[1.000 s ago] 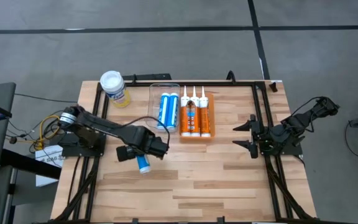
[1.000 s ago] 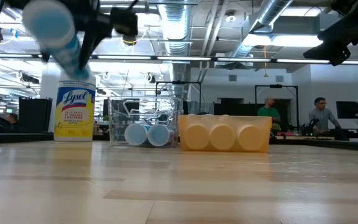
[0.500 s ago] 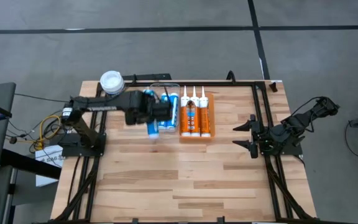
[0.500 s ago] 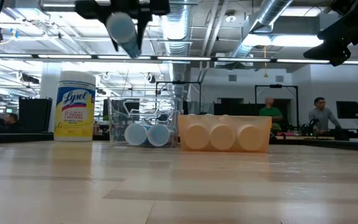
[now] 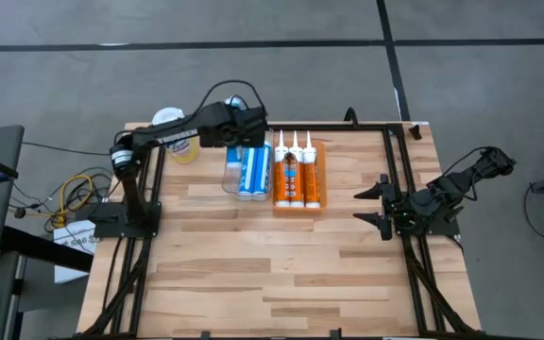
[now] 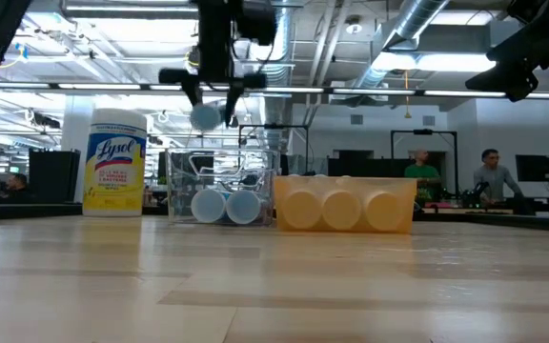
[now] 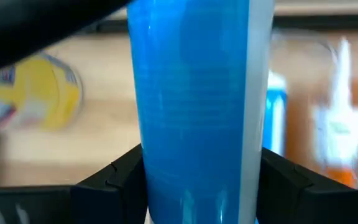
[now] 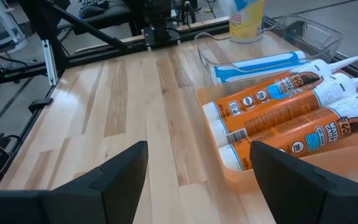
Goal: Pick & place silicon tubes, Sealant and Lysol wipes
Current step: Put the blue sealant into the transparent bin
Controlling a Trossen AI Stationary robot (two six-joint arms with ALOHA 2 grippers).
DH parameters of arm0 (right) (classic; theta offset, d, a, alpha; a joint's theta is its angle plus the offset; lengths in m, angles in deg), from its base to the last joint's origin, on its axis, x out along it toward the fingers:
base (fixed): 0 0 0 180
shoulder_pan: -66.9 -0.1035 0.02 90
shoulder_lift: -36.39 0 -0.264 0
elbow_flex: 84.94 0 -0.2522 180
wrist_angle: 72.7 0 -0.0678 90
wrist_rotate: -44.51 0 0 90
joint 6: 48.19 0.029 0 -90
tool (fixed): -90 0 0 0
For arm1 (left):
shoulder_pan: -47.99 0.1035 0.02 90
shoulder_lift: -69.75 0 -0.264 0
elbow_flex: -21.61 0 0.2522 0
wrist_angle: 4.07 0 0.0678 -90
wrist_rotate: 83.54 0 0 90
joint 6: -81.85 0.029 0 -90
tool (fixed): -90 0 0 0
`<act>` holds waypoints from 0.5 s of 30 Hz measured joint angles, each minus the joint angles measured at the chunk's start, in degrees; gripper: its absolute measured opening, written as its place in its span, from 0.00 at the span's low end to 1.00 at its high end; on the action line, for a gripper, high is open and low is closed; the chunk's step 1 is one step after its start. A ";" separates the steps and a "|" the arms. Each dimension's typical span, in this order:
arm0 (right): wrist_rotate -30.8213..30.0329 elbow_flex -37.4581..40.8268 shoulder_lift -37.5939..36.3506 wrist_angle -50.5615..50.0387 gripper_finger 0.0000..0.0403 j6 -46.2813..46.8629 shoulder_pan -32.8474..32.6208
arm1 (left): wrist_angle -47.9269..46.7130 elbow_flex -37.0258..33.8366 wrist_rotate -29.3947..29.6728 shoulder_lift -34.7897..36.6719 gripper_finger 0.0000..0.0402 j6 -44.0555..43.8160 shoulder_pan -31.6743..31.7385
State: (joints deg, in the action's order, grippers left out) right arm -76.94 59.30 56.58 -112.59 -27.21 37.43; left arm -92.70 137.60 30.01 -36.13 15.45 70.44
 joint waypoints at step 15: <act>-0.02 0.00 0.00 -0.02 0.69 0.01 0.00 | 1.04 0.00 -3.99 -13.34 0.50 4.07 0.74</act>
State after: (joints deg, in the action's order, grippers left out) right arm -76.96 59.30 56.58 -112.61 -27.20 37.43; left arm -91.66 137.60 26.02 -49.47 19.52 71.17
